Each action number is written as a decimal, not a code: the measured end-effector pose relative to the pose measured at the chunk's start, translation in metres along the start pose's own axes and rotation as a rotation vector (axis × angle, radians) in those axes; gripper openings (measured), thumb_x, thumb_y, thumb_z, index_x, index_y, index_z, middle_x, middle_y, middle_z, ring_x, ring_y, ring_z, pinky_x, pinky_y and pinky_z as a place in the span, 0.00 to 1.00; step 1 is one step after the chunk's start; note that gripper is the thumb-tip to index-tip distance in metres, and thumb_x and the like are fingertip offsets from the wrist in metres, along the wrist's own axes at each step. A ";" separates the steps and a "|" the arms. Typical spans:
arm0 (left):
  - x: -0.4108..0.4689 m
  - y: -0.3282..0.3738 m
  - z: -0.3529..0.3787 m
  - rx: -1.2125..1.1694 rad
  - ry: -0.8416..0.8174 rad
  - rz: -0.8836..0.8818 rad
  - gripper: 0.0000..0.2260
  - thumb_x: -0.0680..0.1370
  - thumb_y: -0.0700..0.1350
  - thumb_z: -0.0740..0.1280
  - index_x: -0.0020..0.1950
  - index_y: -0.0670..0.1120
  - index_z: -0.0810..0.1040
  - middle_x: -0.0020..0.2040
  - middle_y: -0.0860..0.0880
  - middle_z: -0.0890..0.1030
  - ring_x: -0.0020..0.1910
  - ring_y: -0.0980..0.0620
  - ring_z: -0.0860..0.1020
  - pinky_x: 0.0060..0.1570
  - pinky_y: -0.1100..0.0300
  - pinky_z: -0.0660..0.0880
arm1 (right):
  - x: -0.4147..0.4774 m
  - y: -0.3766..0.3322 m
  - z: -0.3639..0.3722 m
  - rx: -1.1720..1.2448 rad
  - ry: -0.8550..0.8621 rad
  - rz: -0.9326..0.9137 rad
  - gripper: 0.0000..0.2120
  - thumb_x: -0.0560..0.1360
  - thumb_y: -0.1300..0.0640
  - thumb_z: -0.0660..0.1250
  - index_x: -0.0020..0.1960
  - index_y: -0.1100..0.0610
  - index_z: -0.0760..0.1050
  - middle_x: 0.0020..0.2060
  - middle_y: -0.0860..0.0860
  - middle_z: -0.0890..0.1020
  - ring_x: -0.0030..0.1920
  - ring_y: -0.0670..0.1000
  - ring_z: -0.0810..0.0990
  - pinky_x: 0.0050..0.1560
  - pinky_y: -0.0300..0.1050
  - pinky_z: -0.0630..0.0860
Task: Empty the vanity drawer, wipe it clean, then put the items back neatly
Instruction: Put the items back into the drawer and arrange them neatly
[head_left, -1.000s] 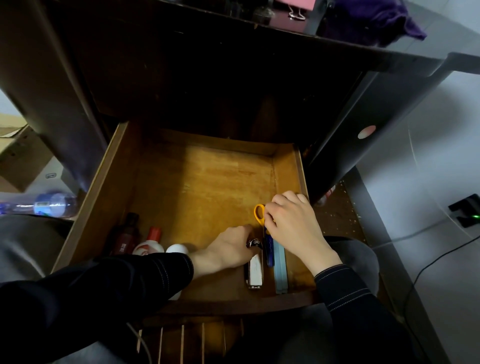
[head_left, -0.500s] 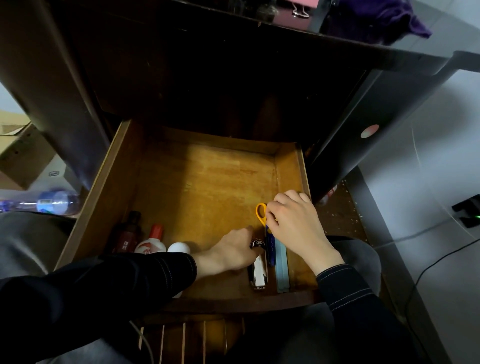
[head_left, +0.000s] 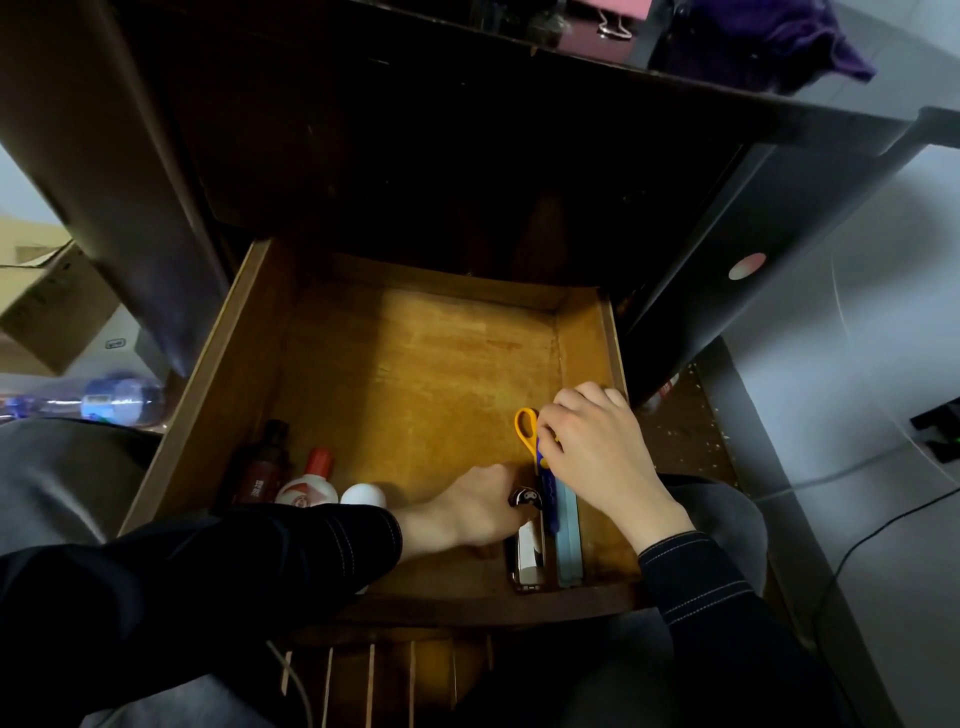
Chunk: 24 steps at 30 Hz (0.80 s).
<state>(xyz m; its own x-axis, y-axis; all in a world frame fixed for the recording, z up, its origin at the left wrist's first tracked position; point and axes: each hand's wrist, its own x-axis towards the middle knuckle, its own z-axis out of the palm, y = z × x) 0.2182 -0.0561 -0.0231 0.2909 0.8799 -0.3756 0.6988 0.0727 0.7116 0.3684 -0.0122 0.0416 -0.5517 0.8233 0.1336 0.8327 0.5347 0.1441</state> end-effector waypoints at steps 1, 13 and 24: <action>0.000 0.000 0.000 -0.008 0.001 -0.005 0.09 0.79 0.51 0.67 0.50 0.45 0.75 0.43 0.45 0.82 0.40 0.45 0.82 0.35 0.52 0.78 | 0.000 0.000 0.000 0.000 0.002 -0.003 0.14 0.81 0.52 0.58 0.49 0.54 0.82 0.47 0.49 0.81 0.52 0.53 0.75 0.54 0.52 0.72; -0.006 -0.004 -0.018 -0.321 -0.158 -0.185 0.15 0.75 0.44 0.74 0.52 0.44 0.69 0.40 0.41 0.82 0.29 0.47 0.81 0.32 0.49 0.82 | 0.000 0.000 -0.001 0.005 0.004 0.010 0.14 0.82 0.52 0.58 0.48 0.54 0.81 0.45 0.49 0.81 0.50 0.53 0.76 0.54 0.51 0.72; -0.063 0.026 -0.135 -0.336 0.274 0.128 0.07 0.80 0.48 0.69 0.51 0.45 0.76 0.41 0.44 0.84 0.32 0.50 0.82 0.32 0.57 0.79 | 0.017 -0.012 -0.096 0.350 0.146 0.059 0.12 0.82 0.51 0.63 0.63 0.50 0.78 0.55 0.44 0.80 0.58 0.45 0.75 0.55 0.42 0.76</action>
<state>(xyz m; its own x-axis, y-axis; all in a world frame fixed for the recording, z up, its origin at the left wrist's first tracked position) 0.1301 -0.0462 0.0988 0.1459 0.9803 -0.1328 0.4044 0.0634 0.9124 0.3445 -0.0228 0.1364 -0.4820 0.8323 0.2738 0.8151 0.5406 -0.2083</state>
